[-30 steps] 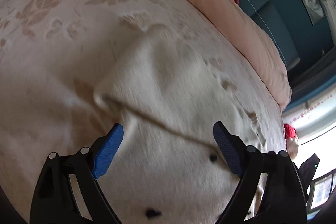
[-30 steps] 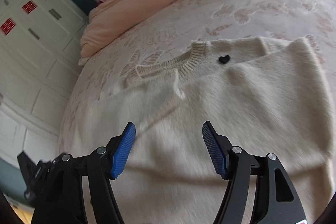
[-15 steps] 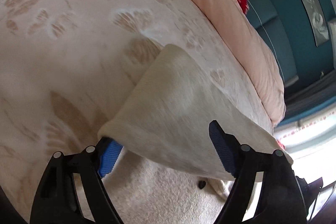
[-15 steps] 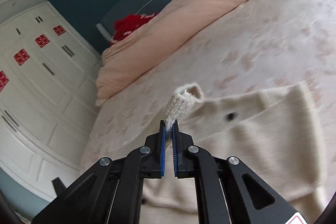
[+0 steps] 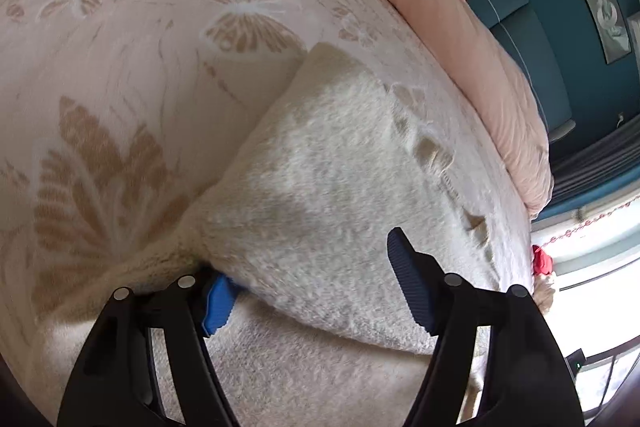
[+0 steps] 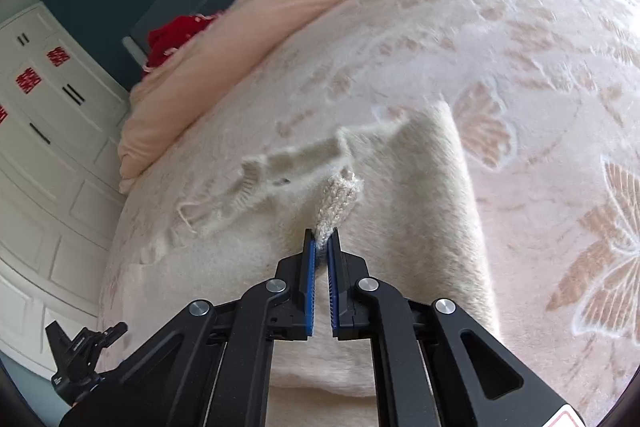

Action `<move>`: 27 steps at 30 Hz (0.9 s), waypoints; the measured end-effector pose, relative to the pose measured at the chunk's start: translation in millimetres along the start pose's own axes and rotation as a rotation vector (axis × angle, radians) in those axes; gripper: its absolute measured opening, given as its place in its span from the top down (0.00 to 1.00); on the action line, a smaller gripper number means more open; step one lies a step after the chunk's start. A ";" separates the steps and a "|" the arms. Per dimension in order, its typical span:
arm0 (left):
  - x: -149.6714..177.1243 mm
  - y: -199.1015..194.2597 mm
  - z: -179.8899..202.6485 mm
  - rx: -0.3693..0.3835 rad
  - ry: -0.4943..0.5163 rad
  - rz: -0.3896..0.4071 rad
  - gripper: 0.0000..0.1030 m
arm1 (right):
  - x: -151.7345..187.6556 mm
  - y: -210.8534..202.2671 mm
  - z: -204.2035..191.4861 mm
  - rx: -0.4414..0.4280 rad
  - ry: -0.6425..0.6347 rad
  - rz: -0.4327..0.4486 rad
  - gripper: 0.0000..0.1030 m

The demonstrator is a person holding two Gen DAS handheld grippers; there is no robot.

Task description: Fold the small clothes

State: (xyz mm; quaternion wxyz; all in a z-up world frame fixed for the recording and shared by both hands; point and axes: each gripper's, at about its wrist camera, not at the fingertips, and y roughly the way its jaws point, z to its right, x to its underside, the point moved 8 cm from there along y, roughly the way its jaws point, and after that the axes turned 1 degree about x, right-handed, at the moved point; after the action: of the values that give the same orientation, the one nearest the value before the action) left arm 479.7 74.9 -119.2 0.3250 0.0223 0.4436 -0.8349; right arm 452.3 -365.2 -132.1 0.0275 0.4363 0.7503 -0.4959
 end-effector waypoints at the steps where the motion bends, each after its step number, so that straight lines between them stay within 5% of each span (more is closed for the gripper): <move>1: 1.8 -1.5 0.5 -0.002 0.009 0.007 0.35 | 5.6 7.2 4.8 0.009 0.002 -0.033 0.95; 7: -1.4 -5.4 -7.6 0.030 -0.049 0.019 0.37 | 12.6 12.7 8.8 -0.023 0.034 -0.051 0.83; 16: -0.7 -5.4 -9.8 0.033 -0.014 0.026 0.41 | 4.8 -11.7 5.2 -0.055 0.005 0.031 0.94; 20: 3.5 -6.2 -9.8 0.034 0.007 0.024 0.42 | 25.2 0.8 26.7 -0.022 0.033 -0.050 0.94; 24: 4.3 -16.3 -16.0 0.056 -0.083 0.016 0.39 | 19.2 -1.8 12.0 -0.037 0.048 -0.033 0.82; 27: 5.0 -24.0 -18.6 0.061 -0.110 0.030 0.33 | 13.6 6.0 0.1 -0.035 0.025 -0.044 0.84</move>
State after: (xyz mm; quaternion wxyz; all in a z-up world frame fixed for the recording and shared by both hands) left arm 457.6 95.8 -114.7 0.3605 -0.0072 0.3989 -0.8432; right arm 448.0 -356.0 -142.9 0.0147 0.4253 0.7687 -0.4775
